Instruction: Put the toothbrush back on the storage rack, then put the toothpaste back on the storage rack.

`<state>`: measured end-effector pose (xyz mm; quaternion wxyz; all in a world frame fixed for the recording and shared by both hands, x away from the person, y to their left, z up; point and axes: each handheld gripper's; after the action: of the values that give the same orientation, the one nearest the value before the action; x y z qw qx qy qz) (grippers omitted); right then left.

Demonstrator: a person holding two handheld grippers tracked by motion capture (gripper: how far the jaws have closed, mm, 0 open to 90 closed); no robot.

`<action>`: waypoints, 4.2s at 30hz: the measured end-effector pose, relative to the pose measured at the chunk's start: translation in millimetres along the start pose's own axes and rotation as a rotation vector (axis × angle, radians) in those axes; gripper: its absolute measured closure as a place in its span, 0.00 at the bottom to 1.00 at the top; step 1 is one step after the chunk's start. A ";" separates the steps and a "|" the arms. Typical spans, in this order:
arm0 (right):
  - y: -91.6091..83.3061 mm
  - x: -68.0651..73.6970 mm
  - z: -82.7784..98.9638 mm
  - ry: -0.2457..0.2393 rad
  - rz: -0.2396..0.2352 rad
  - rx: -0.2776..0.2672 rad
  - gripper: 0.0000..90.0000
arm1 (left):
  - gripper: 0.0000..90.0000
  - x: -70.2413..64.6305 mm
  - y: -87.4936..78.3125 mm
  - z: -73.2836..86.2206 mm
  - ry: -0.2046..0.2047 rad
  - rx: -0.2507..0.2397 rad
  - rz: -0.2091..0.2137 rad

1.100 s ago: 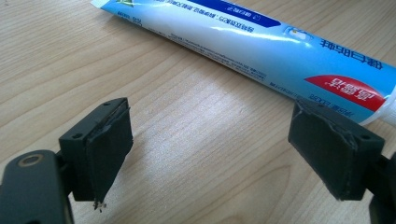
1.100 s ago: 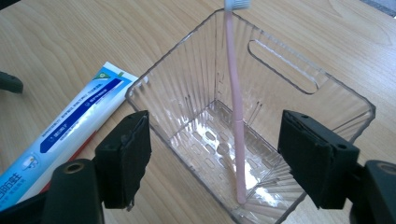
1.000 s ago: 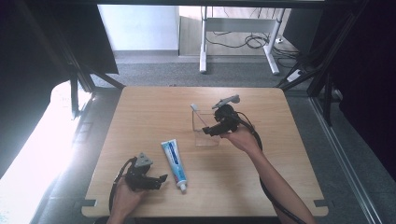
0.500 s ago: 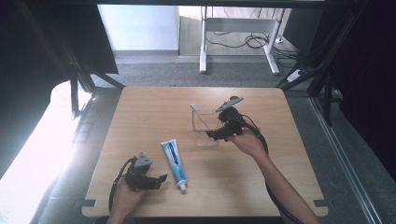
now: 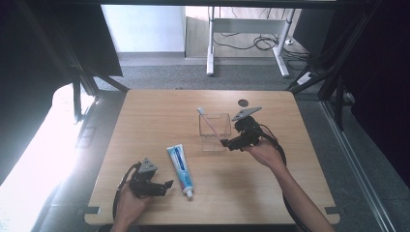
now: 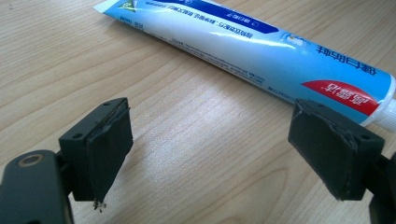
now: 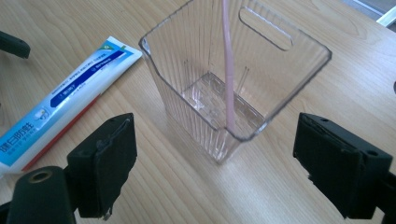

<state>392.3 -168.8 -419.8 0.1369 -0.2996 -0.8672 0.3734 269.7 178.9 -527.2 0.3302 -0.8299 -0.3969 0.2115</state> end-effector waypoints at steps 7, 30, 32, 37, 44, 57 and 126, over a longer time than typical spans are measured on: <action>-9.5 -2.8 12.9 0.007 0.002 -0.018 0.15 | 0.16 -0.4 0.4 -0.1 0.000 0.000 0.001; -35.4 -1.3 70.5 0.018 0.033 -0.031 0.13 | 0.16 -1.6 0.6 -0.2 0.002 -0.002 0.003; -36.4 -1.1 73.6 0.021 0.035 -0.031 0.12 | 0.16 -1.5 0.5 -0.2 0.001 -0.003 0.004; -40.8 0.0 91.8 0.031 0.055 -0.020 0.06 | 0.16 -0.8 0.3 0.0 -0.001 -0.005 0.006; -44.2 3.0 112.5 0.047 0.062 -0.009 0.01 | 0.16 -0.9 0.2 -0.1 -0.001 -0.005 0.006; -44.1 6.8 146.1 0.109 0.069 -0.045 0.00 | 0.16 -0.7 0.1 -0.2 -0.006 -0.013 0.013; -34.4 8.2 189.0 0.120 0.085 -0.053 0.02 | 1.00 -63.8 42.8 -55.0 0.165 0.096 0.171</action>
<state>284.4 -289.3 -523.9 0.1645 -0.3616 -0.8536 0.3370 287.6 87.1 -514.0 0.3817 -0.8586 -0.2856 0.1883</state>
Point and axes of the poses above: each handheld gripper's, and its own axes: y roughly forward along the jaws, z roughly out of its underside, x roughly to its left, and after that the axes turned 2 degrees about -z, right-handed
